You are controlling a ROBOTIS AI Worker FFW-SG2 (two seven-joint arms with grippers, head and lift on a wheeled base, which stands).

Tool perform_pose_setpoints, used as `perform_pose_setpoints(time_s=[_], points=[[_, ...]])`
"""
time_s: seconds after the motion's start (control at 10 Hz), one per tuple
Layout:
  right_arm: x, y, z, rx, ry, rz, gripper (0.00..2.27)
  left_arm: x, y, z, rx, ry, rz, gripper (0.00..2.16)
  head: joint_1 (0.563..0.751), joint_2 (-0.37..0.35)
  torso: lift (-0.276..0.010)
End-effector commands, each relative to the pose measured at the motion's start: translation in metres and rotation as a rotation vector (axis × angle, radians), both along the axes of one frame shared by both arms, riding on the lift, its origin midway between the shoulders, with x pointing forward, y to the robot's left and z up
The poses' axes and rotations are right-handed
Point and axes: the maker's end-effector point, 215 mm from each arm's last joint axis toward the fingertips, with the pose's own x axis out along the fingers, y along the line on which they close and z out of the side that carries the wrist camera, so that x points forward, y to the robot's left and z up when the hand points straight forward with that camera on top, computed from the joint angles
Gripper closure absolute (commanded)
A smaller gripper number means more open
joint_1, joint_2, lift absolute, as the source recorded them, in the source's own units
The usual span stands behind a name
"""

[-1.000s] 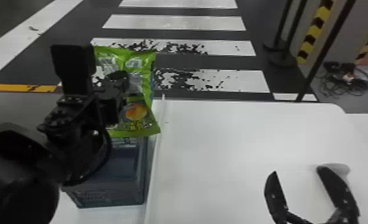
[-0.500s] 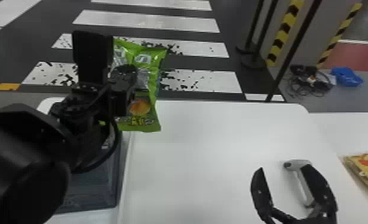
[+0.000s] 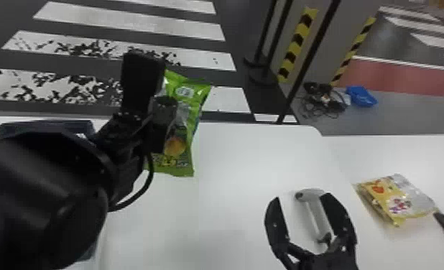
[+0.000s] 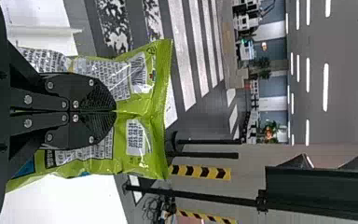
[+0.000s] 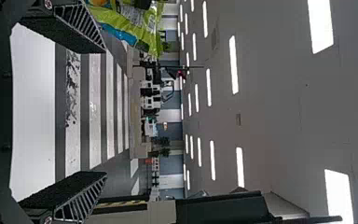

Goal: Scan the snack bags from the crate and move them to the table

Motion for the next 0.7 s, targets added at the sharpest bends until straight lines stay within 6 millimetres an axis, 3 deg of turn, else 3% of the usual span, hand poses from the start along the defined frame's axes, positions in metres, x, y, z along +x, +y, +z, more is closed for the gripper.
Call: perform_pose_setpoints(time_s=[0.0, 0.3, 0.6], points=[[0.0, -0.003, -0.001, 0.003, 0.003, -0.009, 0.06, -0.003, -0.027, -0.016, -0.025, 0.034, -0.042, 1.89, 0.695, -0.278, -0.095], [0.001, -0.005, 0.0, 0.01, -0.009, -0.016, 0.06, -0.024, -0.077, -0.06, -0.019, 0.124, -0.145, 1.89, 0.695, -0.35, -0.095], [-0.001, -0.003, 0.005, 0.019, -0.027, -0.018, 0.06, -0.045, -0.107, -0.107, 0.015, 0.209, -0.21, 1.88, 0.695, -0.35, -0.095]])
